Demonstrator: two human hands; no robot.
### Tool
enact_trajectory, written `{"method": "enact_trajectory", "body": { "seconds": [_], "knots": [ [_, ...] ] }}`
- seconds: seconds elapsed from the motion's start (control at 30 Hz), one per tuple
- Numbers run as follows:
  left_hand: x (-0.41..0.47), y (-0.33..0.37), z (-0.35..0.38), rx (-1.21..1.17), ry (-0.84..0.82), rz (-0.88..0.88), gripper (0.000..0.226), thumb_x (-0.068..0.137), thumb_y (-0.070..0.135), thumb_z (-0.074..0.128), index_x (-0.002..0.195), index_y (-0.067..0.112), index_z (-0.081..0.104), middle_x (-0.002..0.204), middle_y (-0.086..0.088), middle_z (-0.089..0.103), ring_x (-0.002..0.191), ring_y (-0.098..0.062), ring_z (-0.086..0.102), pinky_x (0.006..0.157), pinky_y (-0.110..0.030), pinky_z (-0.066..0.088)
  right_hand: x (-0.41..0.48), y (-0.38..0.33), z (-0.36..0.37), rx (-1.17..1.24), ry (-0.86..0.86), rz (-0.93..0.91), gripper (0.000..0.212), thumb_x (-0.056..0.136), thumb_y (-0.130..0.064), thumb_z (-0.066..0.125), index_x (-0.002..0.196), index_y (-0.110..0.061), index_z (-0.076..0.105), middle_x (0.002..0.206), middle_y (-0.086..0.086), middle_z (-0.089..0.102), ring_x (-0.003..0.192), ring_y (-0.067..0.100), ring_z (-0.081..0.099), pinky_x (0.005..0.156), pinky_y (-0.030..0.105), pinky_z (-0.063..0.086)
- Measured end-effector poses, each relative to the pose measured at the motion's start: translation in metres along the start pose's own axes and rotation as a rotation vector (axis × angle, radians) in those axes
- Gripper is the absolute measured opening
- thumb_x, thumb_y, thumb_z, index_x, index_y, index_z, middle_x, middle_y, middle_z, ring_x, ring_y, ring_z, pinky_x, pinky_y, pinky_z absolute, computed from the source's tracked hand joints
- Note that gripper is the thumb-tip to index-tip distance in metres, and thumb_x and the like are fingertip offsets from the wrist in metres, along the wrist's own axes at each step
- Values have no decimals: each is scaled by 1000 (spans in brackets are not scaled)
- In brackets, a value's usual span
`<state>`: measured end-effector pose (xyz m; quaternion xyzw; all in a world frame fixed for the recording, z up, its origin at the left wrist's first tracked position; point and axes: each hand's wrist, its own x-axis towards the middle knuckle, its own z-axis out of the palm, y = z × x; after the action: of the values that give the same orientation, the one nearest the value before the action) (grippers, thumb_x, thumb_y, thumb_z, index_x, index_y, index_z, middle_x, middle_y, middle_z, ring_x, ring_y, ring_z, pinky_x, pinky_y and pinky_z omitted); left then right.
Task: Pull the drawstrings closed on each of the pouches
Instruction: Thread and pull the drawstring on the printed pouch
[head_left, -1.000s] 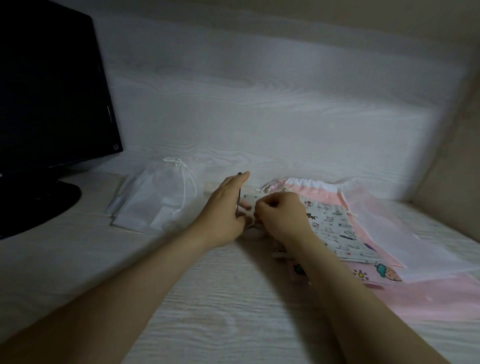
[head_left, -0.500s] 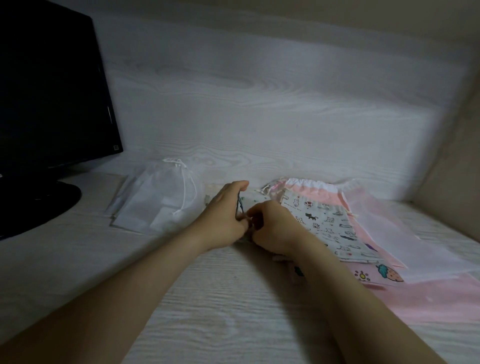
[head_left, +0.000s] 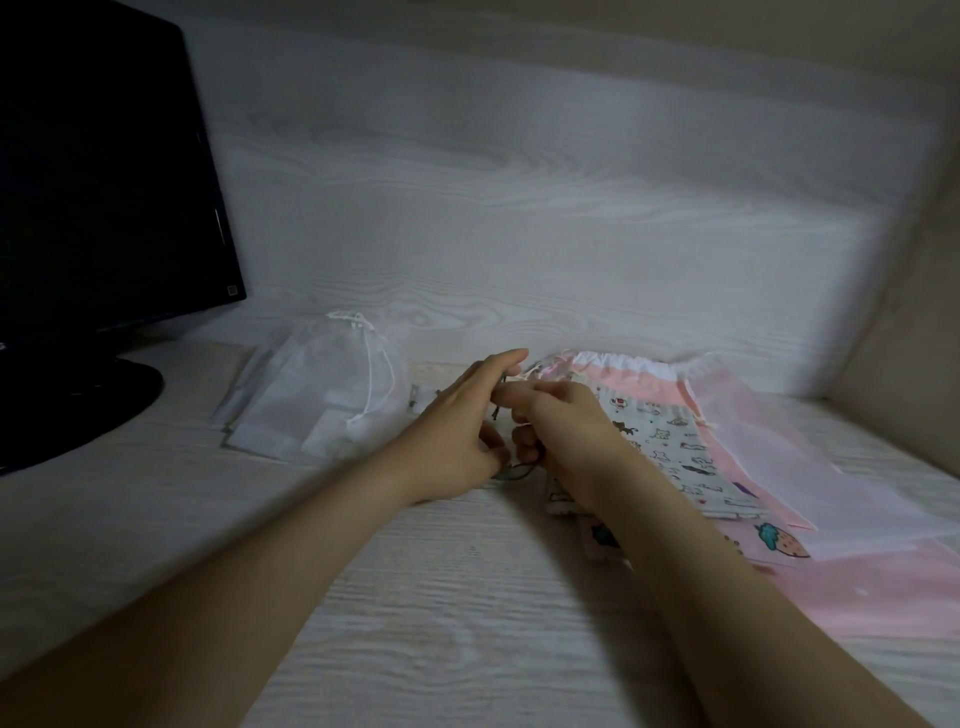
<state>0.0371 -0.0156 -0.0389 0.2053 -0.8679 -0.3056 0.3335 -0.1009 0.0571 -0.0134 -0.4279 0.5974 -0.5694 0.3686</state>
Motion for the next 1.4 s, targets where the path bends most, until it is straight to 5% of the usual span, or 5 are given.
{"method": "enact_trajectory", "body": {
  "seconds": [0.27,0.47,0.83,1.13,1.4],
  "knots": [
    [0,1,-6,-239,-36,-124,107,87,-12,73,161,44,18,142,5,55,85,-19,73,85,-40,64,1,-2,1,43,7,0,19,101,-12,56,90,-5,70,60,1,44,43,12,38,44,24,32],
    [5,1,-11,-458,-29,-397,46,92,-16,56,133,6,56,96,-12,76,78,-24,71,78,-38,57,2,-8,-1,214,83,33,17,99,-7,45,93,-7,61,62,4,44,46,14,31,45,26,26],
    [5,7,-21,-544,-43,-404,27,106,28,60,100,5,73,61,4,34,50,-10,33,71,-37,44,3,-5,-4,147,59,13,25,97,-7,48,91,-1,71,66,6,50,50,15,37,48,27,31],
    [9,7,-23,-564,158,-481,12,102,18,61,92,12,64,57,8,35,52,-11,29,51,-27,30,8,-7,-10,388,192,-24,20,96,-2,51,97,7,69,72,12,58,55,19,53,50,31,47],
    [13,0,-21,-620,251,-504,8,103,19,56,101,12,58,61,2,44,45,-11,33,51,-30,39,13,5,-21,-142,489,-141,27,83,-15,55,68,-1,72,67,12,74,56,26,59,57,38,47]
  ]
}}
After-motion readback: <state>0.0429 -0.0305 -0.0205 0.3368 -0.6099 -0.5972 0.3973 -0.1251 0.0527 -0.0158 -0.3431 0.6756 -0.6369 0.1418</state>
